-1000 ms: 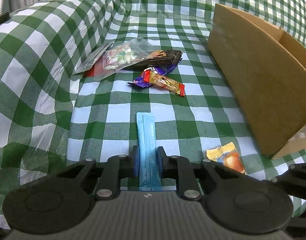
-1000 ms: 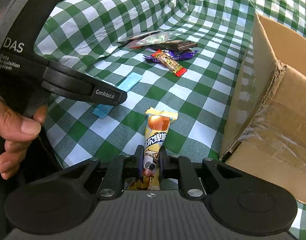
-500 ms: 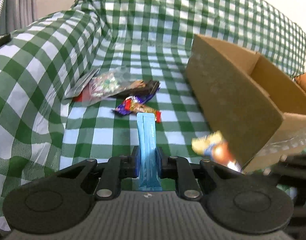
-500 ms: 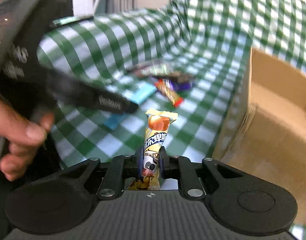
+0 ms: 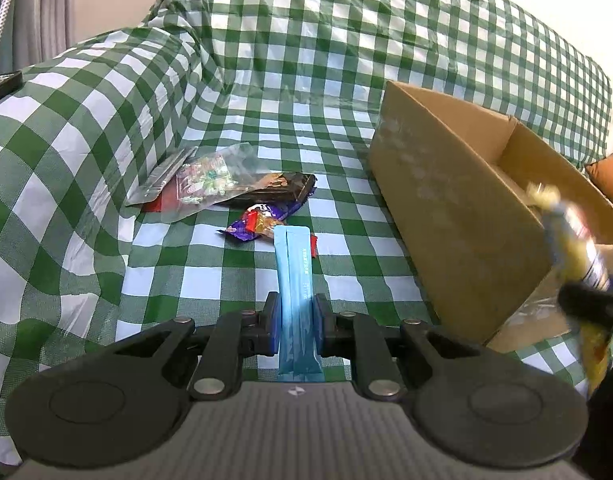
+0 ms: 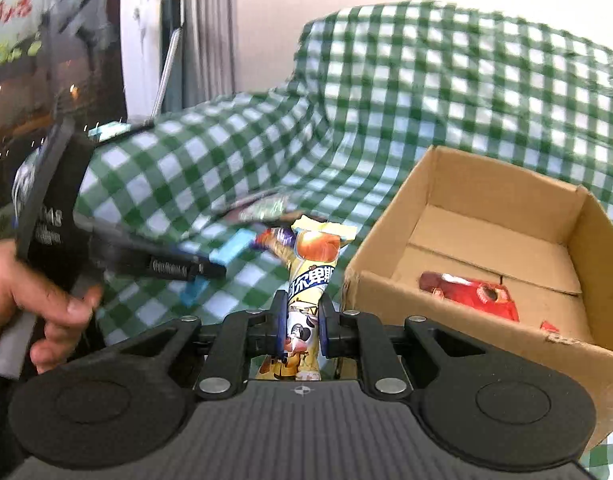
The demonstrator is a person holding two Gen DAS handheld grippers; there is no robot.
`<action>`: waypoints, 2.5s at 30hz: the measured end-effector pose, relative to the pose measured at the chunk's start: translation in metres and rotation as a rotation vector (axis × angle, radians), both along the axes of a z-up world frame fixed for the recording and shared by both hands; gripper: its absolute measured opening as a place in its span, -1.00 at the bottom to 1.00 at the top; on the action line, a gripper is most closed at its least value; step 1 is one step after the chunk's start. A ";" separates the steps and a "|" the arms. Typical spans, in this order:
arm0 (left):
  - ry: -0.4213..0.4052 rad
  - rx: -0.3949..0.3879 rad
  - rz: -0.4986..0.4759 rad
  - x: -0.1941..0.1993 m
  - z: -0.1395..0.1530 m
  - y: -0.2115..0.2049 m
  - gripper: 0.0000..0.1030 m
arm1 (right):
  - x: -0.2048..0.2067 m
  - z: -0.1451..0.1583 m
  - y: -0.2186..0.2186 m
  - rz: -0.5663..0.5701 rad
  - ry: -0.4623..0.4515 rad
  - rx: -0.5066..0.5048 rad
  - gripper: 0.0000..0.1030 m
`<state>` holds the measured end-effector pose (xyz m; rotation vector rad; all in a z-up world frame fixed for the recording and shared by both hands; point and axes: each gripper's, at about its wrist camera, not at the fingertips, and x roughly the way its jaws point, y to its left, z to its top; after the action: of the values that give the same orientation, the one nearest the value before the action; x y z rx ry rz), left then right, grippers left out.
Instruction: Organize snacks
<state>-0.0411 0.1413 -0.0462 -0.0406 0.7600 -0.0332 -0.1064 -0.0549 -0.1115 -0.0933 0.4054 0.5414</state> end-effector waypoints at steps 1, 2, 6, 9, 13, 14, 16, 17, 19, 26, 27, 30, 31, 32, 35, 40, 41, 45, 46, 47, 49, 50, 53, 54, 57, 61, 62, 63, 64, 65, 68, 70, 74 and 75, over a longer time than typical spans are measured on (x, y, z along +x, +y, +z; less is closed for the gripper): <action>0.002 0.004 -0.004 0.000 -0.001 -0.001 -0.66 | -0.001 0.002 0.000 -0.002 -0.010 0.016 -0.68; 0.002 0.010 -0.007 0.001 -0.001 -0.002 -0.66 | -0.002 0.002 -0.001 -0.005 -0.014 0.030 -0.68; -0.006 0.010 -0.013 -0.001 -0.001 -0.001 -0.66 | -0.001 0.001 0.001 0.006 -0.023 0.022 -0.68; -0.017 -0.013 -0.008 -0.004 0.002 0.002 -0.66 | -0.003 0.004 -0.004 0.008 -0.043 0.041 -0.68; -0.030 -0.046 0.012 -0.011 0.011 0.006 -0.66 | 0.000 0.019 -0.017 -0.025 -0.074 0.095 -0.68; -0.032 -0.052 0.014 -0.012 0.014 0.006 -0.66 | 0.001 0.026 -0.023 -0.035 -0.084 0.112 -0.68; -0.033 -0.061 0.018 -0.013 0.020 0.005 -0.66 | 0.006 0.043 -0.040 -0.061 -0.122 0.145 -0.68; -0.030 -0.061 0.017 -0.012 0.024 0.003 -0.66 | 0.007 0.051 -0.048 -0.080 -0.145 0.156 -0.68; -0.037 -0.052 0.011 -0.011 0.034 -0.003 -0.66 | 0.015 0.061 -0.066 -0.131 -0.177 0.179 -0.68; -0.098 -0.064 -0.043 -0.005 0.078 -0.037 -0.66 | 0.036 0.036 -0.128 -0.413 -0.132 0.324 -0.69; -0.105 -0.062 -0.054 -0.005 0.084 -0.044 -0.66 | 0.035 0.036 -0.132 -0.418 -0.143 0.353 -0.69; -0.129 -0.050 -0.084 0.000 0.101 -0.064 -0.66 | 0.038 0.033 -0.143 -0.441 -0.143 0.398 -0.69; -0.141 -0.054 -0.094 0.001 0.106 -0.069 -0.66 | 0.040 0.032 -0.147 -0.444 -0.137 0.411 -0.69; -0.154 -0.059 -0.104 0.003 0.110 -0.076 -0.66 | 0.043 0.031 -0.150 -0.447 -0.141 0.418 -0.69; -0.160 -0.081 -0.117 0.008 0.117 -0.092 -0.66 | 0.048 0.028 -0.158 -0.454 -0.129 0.447 -0.69; -0.172 -0.080 -0.166 0.011 0.124 -0.119 -0.66 | 0.044 0.025 -0.161 -0.466 -0.132 0.475 -0.69; -0.173 -0.079 -0.174 0.012 0.125 -0.123 -0.66 | 0.044 0.025 -0.161 -0.464 -0.134 0.472 -0.69; -0.184 -0.076 -0.200 0.017 0.130 -0.136 -0.66 | 0.047 0.026 -0.161 -0.472 -0.138 0.470 -0.69; -0.186 -0.075 -0.204 0.019 0.130 -0.138 -0.66 | 0.048 0.026 -0.162 -0.478 -0.139 0.474 -0.69; -0.188 -0.074 -0.208 0.021 0.131 -0.141 -0.66 | 0.048 0.027 -0.163 -0.483 -0.139 0.480 -0.69; -0.192 -0.075 -0.213 0.024 0.134 -0.145 -0.66 | 0.049 0.026 -0.165 -0.494 -0.136 0.492 -0.69; -0.194 -0.075 -0.215 0.026 0.135 -0.148 -0.66 | 0.049 0.026 -0.165 -0.499 -0.135 0.496 -0.69; -0.200 -0.079 -0.225 0.030 0.138 -0.152 -0.66 | 0.050 0.026 -0.166 -0.505 -0.133 0.501 -0.69; -0.201 -0.080 -0.229 0.031 0.138 -0.154 -0.66 | 0.050 0.025 -0.166 -0.506 -0.134 0.500 -0.69; -0.202 -0.080 -0.242 0.034 0.139 -0.161 -0.66 | 0.050 0.026 -0.165 -0.505 -0.134 0.499 -0.69; -0.201 -0.077 -0.259 0.037 0.139 -0.168 -0.66 | 0.051 0.025 -0.166 -0.511 -0.136 0.501 -0.69; -0.200 -0.077 -0.263 0.038 0.139 -0.169 -0.65 | 0.052 0.025 -0.167 -0.515 -0.135 0.502 -0.69; -0.201 -0.077 -0.266 0.039 0.140 -0.170 -0.65 | 0.052 0.025 -0.167 -0.518 -0.134 0.503 -0.69; -0.202 -0.077 -0.268 0.040 0.140 -0.171 -0.66 | 0.053 0.025 -0.167 -0.520 -0.133 0.504 -0.69; -0.203 -0.076 -0.271 0.040 0.140 -0.172 -0.65 | 0.053 0.025 -0.167 -0.522 -0.132 0.505 -0.69; -0.205 -0.075 -0.273 0.042 0.141 -0.175 -0.65 | 0.054 0.025 -0.166 -0.521 -0.134 0.500 -0.69; -0.205 -0.075 -0.273 0.043 0.141 -0.176 -0.65 | 0.054 0.025 -0.166 -0.520 -0.133 0.500 -0.69; -0.203 -0.077 -0.274 0.044 0.142 -0.178 -0.65 | 0.054 0.025 -0.166 -0.520 -0.133 0.500 -0.69; -0.203 -0.076 -0.276 0.045 0.141 -0.180 -0.65 | 0.054 0.025 -0.166 -0.519 -0.133 0.500 -0.69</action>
<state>0.0039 -0.0383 0.0953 -0.0040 0.5571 -0.3241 -0.0523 -0.2210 -0.0861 0.4462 0.1433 0.1096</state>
